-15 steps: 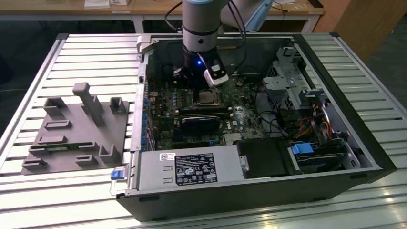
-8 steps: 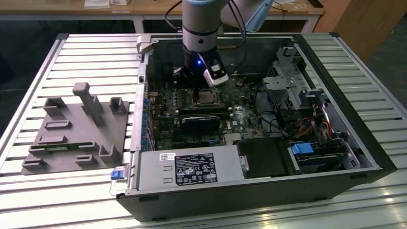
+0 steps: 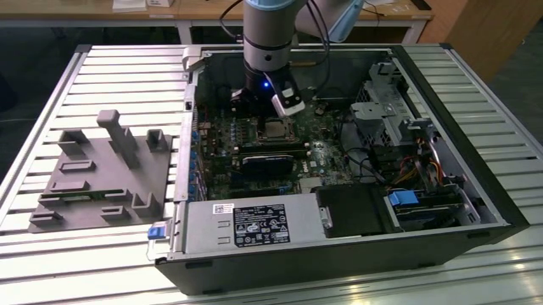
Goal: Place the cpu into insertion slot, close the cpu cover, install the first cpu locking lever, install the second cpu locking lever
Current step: 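Close the cpu cover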
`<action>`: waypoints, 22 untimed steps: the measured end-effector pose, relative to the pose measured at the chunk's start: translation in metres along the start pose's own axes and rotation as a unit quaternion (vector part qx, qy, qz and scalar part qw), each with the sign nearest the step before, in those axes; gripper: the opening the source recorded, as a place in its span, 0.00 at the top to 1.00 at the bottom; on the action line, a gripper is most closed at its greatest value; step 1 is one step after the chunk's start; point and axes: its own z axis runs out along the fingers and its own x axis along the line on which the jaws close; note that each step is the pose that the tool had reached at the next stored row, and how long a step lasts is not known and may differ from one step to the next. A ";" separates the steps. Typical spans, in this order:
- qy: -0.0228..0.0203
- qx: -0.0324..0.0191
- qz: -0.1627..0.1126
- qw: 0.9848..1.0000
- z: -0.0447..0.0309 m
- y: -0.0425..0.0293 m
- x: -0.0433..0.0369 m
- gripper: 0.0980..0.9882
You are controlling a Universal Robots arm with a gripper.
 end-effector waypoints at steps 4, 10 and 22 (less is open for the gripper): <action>0.001 -0.006 0.000 1.000 0.0001 -0.0042 -0.0003 0.99; 0.002 -0.023 0.000 1.000 0.0010 -0.0091 -0.0007 0.99; 0.003 -0.042 0.000 0.999 0.0028 -0.0136 -0.0012 0.99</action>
